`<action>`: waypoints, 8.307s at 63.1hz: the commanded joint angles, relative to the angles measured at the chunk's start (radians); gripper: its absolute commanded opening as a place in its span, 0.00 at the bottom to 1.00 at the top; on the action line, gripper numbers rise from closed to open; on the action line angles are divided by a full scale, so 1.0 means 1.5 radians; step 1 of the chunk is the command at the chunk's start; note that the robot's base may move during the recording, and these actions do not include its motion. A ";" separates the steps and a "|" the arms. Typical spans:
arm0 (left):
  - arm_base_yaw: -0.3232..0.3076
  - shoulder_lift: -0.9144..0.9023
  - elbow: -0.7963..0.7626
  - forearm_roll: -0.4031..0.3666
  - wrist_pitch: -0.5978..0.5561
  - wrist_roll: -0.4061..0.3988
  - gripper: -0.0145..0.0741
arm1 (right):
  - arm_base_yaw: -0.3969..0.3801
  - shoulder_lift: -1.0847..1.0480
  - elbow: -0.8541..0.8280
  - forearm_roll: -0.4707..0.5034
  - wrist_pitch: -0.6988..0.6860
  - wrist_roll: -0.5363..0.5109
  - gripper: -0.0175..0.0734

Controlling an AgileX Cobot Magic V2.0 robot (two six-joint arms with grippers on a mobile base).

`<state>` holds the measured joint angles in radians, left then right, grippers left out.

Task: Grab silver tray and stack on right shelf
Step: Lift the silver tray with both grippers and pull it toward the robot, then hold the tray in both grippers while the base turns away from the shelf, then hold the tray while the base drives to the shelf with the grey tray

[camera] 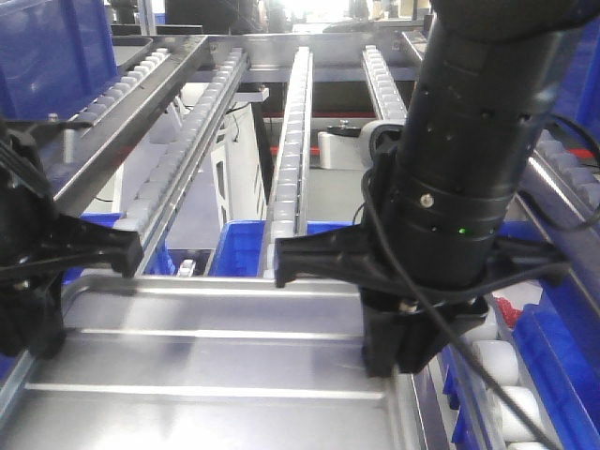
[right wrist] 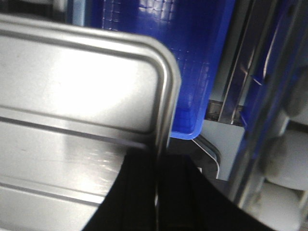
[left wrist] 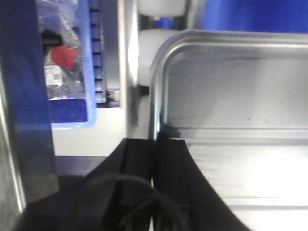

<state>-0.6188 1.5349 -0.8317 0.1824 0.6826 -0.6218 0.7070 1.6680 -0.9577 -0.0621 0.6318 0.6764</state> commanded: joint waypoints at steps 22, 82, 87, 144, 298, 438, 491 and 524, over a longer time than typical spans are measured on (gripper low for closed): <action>-0.020 -0.135 -0.168 0.025 0.149 -0.004 0.06 | -0.003 -0.163 -0.116 -0.115 0.159 -0.012 0.25; -0.065 -0.148 -0.291 0.054 0.221 -0.004 0.06 | -0.004 -0.220 -0.140 -0.134 0.215 -0.012 0.25; -0.065 -0.148 -0.291 0.054 0.221 -0.004 0.06 | -0.004 -0.220 -0.140 -0.134 0.215 -0.012 0.25; -0.065 -0.148 -0.291 0.054 0.221 -0.004 0.06 | -0.004 -0.220 -0.140 -0.134 0.215 -0.012 0.25; -0.065 -0.148 -0.291 0.054 0.221 -0.004 0.06 | -0.004 -0.220 -0.140 -0.134 0.215 -0.012 0.25; -0.063 -0.148 -0.291 0.035 0.221 -0.004 0.06 | -0.004 -0.220 -0.140 -0.134 0.213 -0.012 0.25; -0.063 -0.147 -0.291 0.018 0.220 -0.004 0.06 | -0.004 -0.220 -0.140 -0.134 0.214 -0.012 0.25; -0.063 -0.147 -0.291 0.012 0.221 -0.004 0.06 | -0.004 -0.220 -0.140 -0.134 0.214 -0.012 0.25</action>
<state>-0.7107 1.3495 -1.2295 0.1832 1.0554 -0.6224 0.6993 1.3702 -1.1381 -0.2310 0.9689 0.6849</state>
